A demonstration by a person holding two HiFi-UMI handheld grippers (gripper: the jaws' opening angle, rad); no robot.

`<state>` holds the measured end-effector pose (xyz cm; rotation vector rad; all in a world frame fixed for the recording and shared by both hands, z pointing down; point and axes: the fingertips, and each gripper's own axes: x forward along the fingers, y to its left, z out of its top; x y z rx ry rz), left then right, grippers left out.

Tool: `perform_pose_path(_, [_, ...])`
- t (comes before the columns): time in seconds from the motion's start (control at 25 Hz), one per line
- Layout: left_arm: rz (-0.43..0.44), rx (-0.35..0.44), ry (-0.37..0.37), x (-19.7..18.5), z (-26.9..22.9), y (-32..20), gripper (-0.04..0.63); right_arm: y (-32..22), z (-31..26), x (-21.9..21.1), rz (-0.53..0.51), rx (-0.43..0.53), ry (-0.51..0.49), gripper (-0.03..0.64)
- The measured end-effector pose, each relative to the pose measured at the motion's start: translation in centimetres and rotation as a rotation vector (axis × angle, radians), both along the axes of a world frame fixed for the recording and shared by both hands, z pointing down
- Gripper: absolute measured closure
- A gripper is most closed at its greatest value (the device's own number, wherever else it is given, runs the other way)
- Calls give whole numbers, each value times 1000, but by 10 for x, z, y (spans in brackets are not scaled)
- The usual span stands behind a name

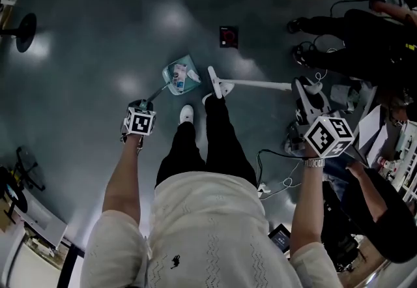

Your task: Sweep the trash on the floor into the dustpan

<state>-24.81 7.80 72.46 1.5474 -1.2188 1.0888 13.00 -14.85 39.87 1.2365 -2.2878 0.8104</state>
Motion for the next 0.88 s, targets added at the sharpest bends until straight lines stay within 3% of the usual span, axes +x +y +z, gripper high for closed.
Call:
perform_pose_path(0.2, [56, -12, -2, 35, -10, -73, 505, -71, -9, 72, 89, 23, -12, 505])
perform_pose_path(0.52, [13, -12, -20, 77, -11, -192, 505, -221, 10, 126, 63, 91, 54, 505])
perform_pose_path(0.72, [46, -17, -34, 86, -17, -233, 505, -267, 34, 116, -50, 132, 174, 505])
perform_pose_path(0.88, [39, -33, -38, 81, -17, -249, 505, -263, 58, 78, -181, 142, 230, 503])
